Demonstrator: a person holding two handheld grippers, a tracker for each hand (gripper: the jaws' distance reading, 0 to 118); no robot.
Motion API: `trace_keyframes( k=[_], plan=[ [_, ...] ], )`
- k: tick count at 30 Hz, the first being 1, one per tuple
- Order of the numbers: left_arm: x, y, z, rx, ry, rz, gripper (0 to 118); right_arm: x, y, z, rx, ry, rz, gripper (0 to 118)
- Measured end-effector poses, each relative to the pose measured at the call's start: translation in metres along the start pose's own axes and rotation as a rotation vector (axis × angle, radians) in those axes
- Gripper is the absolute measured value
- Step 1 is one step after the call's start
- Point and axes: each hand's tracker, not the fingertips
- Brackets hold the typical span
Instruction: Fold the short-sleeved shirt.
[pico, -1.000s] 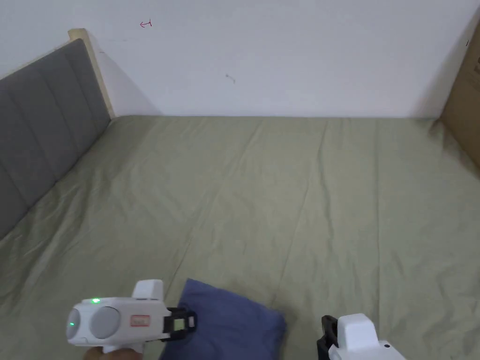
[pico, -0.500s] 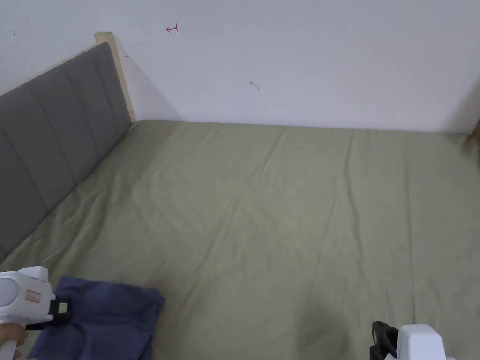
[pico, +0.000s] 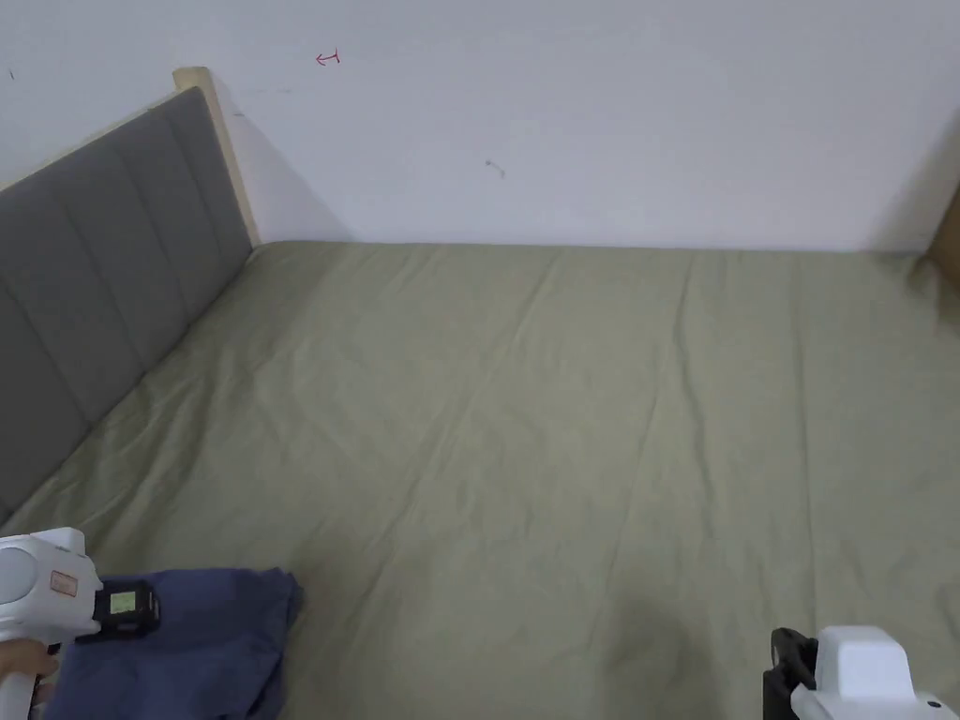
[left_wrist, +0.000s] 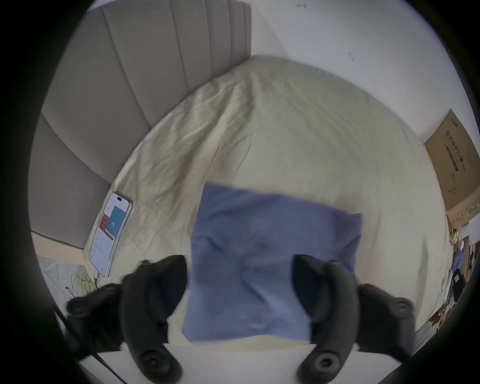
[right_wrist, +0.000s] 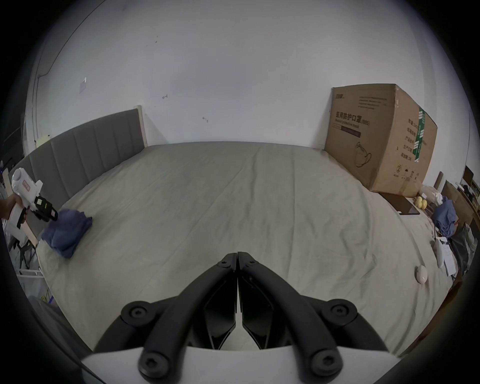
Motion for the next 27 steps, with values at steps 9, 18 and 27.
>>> trace_keyframes(
  k=[9, 18, 27],
  plan=[
    [0.029, 0.02, 0.09, 0.322, -0.095, -0.02, 99, 0.021, 0.063, 0.061, 0.184, -0.033, 0.015, 0],
    [0.106, -0.012, 0.23, 0.723, -0.164, -0.058, 98, 0.036, 0.128, 0.142, 0.42, -0.064, 0.036, 0],
    [0.191, -0.068, 0.299, 1.043, -0.265, -0.091, 69, 0.045, 0.148, 0.191, 0.547, -0.11, 0.056, 0]
  ],
)
